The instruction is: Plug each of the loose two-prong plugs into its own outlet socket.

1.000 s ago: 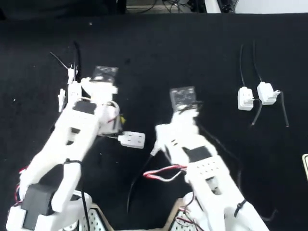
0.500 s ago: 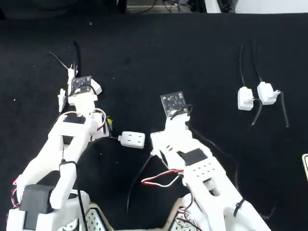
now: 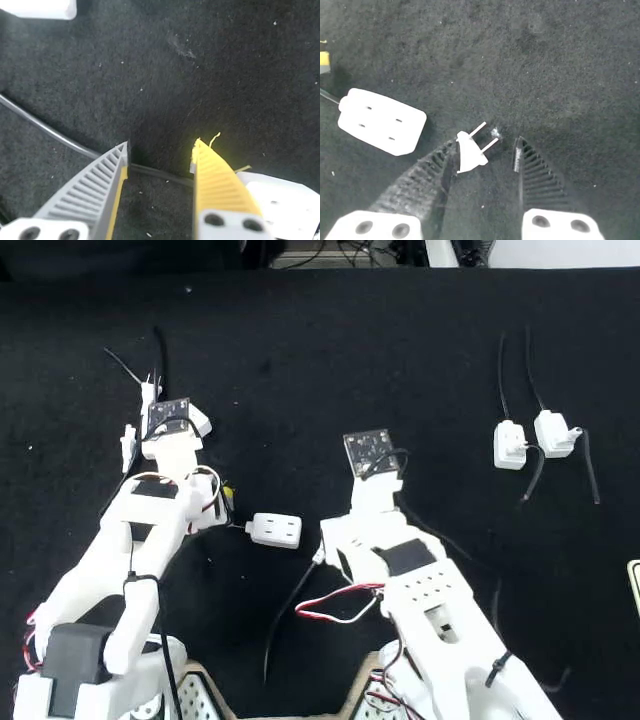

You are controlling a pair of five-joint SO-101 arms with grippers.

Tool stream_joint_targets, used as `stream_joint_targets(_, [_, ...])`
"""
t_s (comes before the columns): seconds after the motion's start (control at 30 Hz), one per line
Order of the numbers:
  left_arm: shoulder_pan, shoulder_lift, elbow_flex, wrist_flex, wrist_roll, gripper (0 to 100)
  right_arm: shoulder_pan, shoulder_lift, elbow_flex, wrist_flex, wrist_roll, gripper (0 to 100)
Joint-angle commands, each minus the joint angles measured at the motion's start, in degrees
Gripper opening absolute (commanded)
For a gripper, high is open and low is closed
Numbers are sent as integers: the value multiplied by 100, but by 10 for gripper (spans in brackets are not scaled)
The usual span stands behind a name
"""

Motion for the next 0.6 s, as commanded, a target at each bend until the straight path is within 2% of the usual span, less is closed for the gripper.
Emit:
stream_joint_targets(0.0, [-40, -202, -4, -62, 62, 202, 62, 374, -470, -70, -18, 181])
stream_joint_targets(0.13, [-48, -202, -4, -62, 53, 202, 44, 1121, -804, 88, -18, 242])
stream_joint_targets(0.37, [-48, -202, -4, -70, 53, 202, -633, 1499, -1112, 246, -18, 243])
stream_joint_targets(0.47, [-48, -202, -4, -70, 53, 202, -967, 1525, -963, -97, -26, 243])
stream_joint_targets(0.57, [-48, -202, -4, -62, 53, 202, -993, 1525, -796, -255, -26, 243])
